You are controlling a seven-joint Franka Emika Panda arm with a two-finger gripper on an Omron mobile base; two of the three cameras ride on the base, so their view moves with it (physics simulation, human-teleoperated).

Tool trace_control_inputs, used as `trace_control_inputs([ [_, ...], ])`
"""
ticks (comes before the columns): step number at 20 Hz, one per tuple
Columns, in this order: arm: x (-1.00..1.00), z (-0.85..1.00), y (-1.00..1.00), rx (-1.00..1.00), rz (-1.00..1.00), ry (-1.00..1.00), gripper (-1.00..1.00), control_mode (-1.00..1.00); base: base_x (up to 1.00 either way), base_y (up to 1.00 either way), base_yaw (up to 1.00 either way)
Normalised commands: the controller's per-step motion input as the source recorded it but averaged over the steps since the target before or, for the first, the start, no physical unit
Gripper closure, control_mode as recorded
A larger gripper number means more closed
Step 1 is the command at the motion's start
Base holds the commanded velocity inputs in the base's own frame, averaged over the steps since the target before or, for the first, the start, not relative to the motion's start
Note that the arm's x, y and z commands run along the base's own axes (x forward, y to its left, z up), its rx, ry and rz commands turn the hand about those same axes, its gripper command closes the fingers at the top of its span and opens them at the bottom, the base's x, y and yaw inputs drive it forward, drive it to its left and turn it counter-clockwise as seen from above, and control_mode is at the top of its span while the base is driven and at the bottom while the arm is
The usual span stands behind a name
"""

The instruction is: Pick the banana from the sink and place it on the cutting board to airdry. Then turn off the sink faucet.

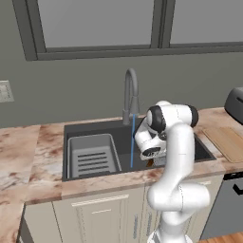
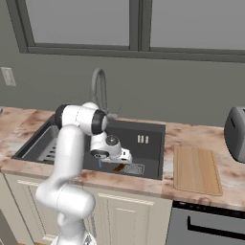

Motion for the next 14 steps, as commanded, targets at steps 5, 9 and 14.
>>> trace_control_inputs([
  [5,0.26,-0.22,-0.01,0.0,0.0,0.0,-1.0,-1.0,0.0,0.0,0.0],
  [9,0.27,-0.18,0.0,0.0,0.0,0.0,-1.0,-1.0,0.0,0.0,0.0],
  [14,0.26,-0.15,-0.03,0.0,0.0,0.0,-1.0,-1.0,0.0,0.0,0.0],
])
